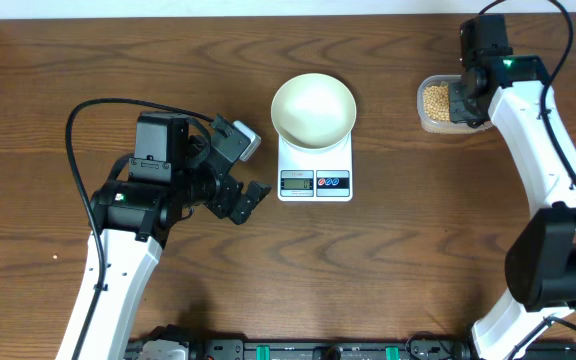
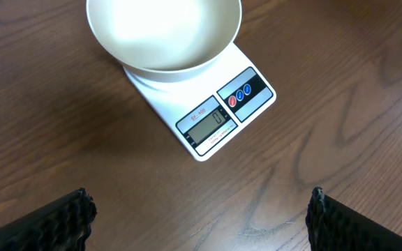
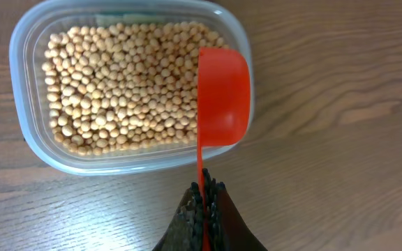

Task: Scoop item into bowl and weigh 50g on scale
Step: 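Dip the red scoop into the soybeans with the right gripper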

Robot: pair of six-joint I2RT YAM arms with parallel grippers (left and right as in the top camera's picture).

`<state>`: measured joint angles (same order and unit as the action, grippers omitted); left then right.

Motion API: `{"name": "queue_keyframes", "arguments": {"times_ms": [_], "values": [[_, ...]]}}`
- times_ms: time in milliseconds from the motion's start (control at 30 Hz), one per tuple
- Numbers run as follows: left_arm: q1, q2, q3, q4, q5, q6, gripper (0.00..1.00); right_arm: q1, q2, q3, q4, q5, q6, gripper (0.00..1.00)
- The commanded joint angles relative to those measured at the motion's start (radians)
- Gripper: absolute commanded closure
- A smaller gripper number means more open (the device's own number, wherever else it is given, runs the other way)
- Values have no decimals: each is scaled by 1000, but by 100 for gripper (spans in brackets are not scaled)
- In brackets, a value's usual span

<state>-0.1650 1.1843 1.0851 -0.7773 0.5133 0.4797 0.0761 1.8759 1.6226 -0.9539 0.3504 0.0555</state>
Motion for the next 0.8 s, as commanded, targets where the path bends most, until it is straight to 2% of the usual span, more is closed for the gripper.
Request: {"name": "queue_keyframes", "arguments": {"times_ms": [0,200,500,767], "values": [[-2,5,24,0,-9,18,2,3,38,11,-1,-21,21,99],[-2,5,24,0,-9,18,2,2,61,11,1,-61,53,99],[-2,5,24,0,-9,18,2,-24,74,11,20,-291,103,99],[-2,5,24,0,-9,18,2,-82,83,11,21,-414,166,99]]}}
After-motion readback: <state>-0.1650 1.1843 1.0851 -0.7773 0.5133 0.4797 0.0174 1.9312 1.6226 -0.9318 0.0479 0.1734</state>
